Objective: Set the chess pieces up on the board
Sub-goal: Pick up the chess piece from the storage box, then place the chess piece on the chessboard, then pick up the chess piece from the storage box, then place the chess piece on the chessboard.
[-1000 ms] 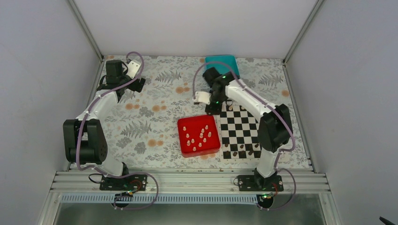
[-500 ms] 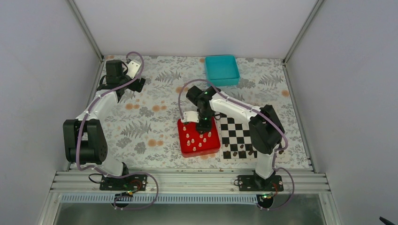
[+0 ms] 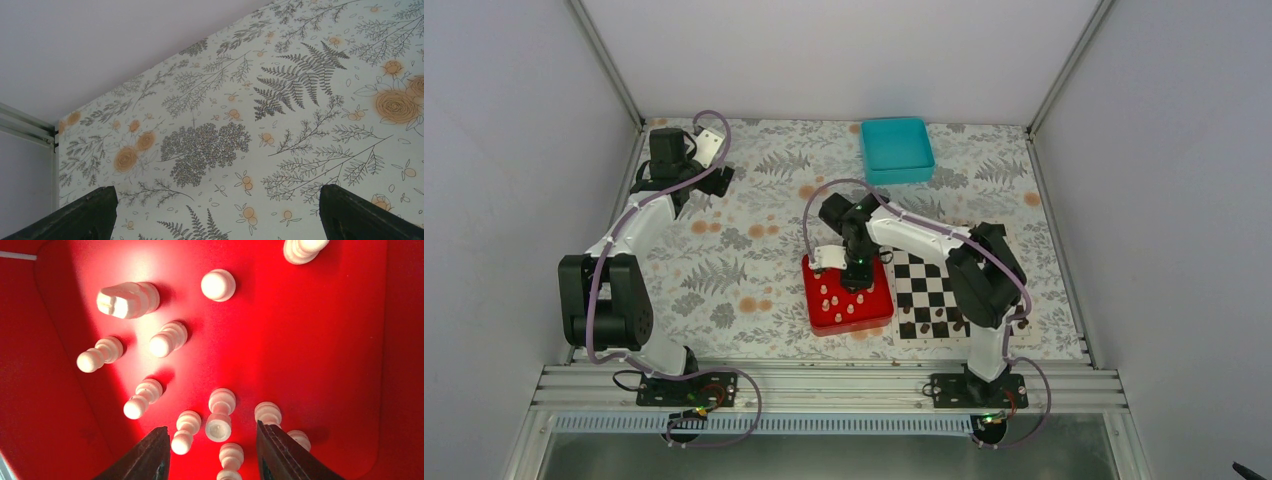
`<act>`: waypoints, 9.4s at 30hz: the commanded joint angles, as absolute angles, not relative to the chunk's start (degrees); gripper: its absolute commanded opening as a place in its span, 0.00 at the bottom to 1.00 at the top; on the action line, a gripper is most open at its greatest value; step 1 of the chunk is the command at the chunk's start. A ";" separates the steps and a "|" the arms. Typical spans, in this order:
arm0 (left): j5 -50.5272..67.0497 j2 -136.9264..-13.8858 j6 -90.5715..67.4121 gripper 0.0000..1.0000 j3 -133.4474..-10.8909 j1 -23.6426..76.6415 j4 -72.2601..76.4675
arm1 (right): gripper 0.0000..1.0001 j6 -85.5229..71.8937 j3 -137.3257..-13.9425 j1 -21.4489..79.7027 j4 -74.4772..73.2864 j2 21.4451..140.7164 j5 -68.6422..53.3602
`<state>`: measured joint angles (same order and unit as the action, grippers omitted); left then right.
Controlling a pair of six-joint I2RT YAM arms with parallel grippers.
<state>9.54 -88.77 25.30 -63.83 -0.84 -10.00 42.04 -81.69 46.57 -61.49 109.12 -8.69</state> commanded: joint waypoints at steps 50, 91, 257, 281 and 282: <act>11.07 -88.46 26.10 1.00 -63.95 -0.88 -9.38 | 0.08 50.81 -92.68 -4.76 -64.90 104.08 -7.97; 11.07 -87.82 26.37 1.00 -63.35 -0.83 -9.32 | 0.09 52.82 -97.21 -19.69 -61.75 124.42 -9.58; 10.79 -87.91 26.19 1.00 -63.39 -0.97 -9.06 | 0.10 49.66 -90.21 10.13 -58.46 113.94 -3.39; 10.90 -88.11 26.27 1.00 -63.23 -1.16 -9.14 | 0.11 49.39 -88.43 10.82 -56.66 117.00 -2.72; 10.90 -88.16 26.19 1.00 -63.24 -1.13 -9.14 | 0.11 49.32 -88.23 10.83 -56.39 117.11 -2.44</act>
<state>10.15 -88.75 26.15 -63.72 -0.91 -9.98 48.62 -89.25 10.48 -57.65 116.55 -2.79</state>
